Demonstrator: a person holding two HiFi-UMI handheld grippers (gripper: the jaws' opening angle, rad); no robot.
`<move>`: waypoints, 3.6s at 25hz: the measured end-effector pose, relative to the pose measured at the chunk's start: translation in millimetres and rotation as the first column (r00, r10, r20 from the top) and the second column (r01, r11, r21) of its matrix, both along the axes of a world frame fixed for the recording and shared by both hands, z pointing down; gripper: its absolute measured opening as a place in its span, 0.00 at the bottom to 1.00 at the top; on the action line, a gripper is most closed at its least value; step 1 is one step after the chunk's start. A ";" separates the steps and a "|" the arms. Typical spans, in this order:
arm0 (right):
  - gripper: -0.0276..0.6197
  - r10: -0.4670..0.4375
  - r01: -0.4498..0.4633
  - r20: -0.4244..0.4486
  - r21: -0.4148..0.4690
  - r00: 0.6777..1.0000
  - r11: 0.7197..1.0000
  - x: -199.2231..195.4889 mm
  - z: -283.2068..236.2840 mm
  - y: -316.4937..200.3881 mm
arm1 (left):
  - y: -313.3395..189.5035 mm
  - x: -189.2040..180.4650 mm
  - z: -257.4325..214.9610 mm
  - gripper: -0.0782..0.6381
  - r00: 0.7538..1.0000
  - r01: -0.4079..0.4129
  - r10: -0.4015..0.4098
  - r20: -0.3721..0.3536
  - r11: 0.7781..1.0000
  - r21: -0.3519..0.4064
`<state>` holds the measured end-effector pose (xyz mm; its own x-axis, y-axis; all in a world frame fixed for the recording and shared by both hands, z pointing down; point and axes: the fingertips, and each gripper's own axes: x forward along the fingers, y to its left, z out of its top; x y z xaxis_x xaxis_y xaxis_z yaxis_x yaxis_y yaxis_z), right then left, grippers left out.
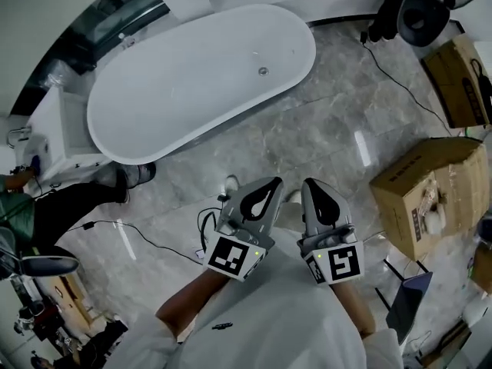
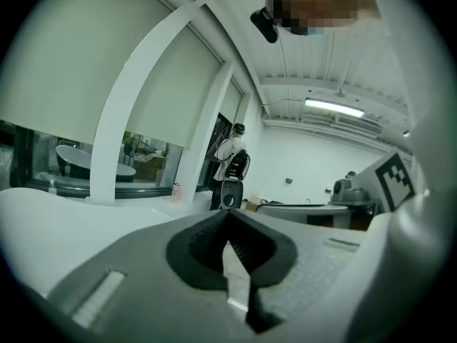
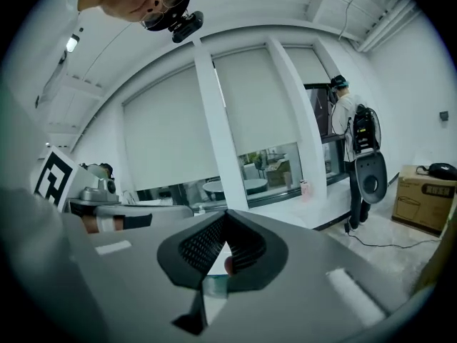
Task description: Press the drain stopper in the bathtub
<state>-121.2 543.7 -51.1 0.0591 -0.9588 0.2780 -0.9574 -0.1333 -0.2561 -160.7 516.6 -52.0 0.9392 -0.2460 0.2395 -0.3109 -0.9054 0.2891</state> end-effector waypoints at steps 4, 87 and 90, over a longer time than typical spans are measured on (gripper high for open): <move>0.05 0.112 -0.114 0.049 0.034 0.993 0.993 -40.5 -0.9 -25.5 | -25.1 -58.8 -10.4 0.12 0.999 -0.040 0.041 -0.024 0.998 0.040; 0.05 -0.306 0.322 0.100 -0.258 0.947 0.911 207.4 159.0 -463.7 | -456.8 178.9 152.0 0.12 0.960 0.243 -0.206 0.191 0.950 -0.196; 0.05 -0.366 0.386 0.123 -0.271 0.922 0.882 208.1 180.6 -475.2 | -465.3 181.9 168.7 0.12 0.944 0.298 -0.256 0.209 0.932 -0.208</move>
<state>86.9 68.5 129.6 -0.3183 -0.7841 0.5328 -0.9323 0.1571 -0.3258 21.2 51.4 116.7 0.7793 -0.4072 0.4764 -0.6044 -0.6891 0.3997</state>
